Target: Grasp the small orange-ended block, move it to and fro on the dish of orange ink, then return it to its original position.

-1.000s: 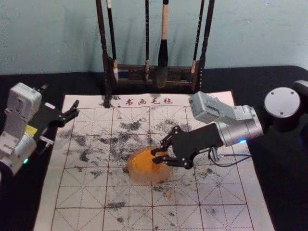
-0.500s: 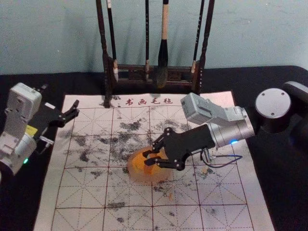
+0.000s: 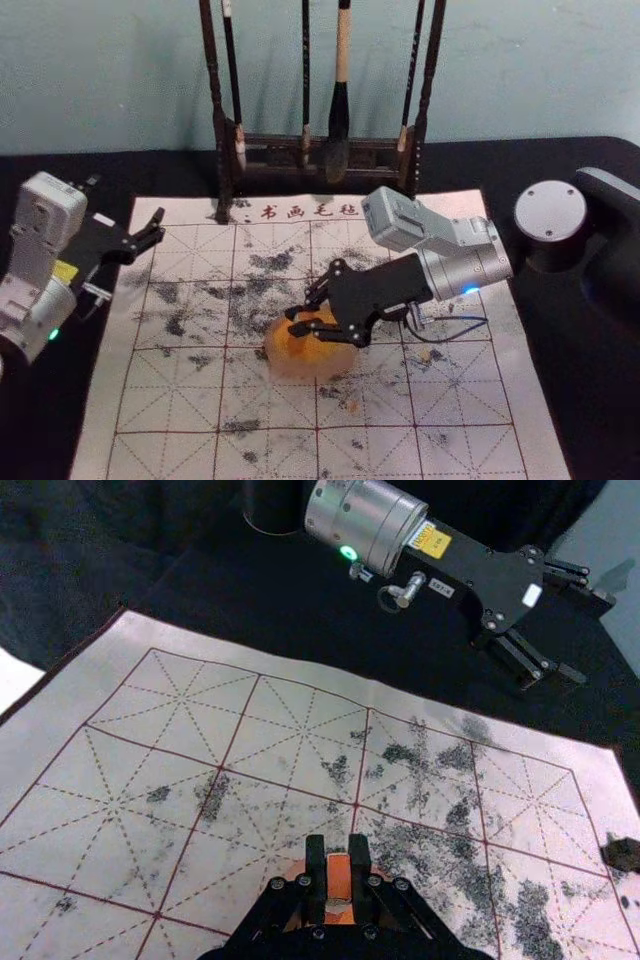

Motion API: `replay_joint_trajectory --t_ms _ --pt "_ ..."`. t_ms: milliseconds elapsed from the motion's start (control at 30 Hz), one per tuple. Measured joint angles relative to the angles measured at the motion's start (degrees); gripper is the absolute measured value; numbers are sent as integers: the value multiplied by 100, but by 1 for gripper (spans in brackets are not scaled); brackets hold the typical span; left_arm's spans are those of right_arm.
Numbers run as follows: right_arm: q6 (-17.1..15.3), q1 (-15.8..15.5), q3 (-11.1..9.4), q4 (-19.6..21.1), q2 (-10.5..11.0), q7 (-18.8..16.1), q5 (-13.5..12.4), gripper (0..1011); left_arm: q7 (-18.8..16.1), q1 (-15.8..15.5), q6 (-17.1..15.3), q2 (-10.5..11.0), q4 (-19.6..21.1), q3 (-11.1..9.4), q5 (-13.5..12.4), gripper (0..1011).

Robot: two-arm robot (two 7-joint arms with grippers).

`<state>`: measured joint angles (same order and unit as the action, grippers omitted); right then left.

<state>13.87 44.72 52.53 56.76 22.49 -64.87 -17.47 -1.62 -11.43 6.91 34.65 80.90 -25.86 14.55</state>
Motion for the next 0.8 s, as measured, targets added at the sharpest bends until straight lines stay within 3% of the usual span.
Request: replay_joint_trajectory --t_ms 367,800 --pt "74 108 -26 -300 -157 65 79 132 0 0 0 0 0 0 0 1001" --pt "71 111 -88 -345 -124 127 152 132 0 0 0 0 0 0 0 1001"
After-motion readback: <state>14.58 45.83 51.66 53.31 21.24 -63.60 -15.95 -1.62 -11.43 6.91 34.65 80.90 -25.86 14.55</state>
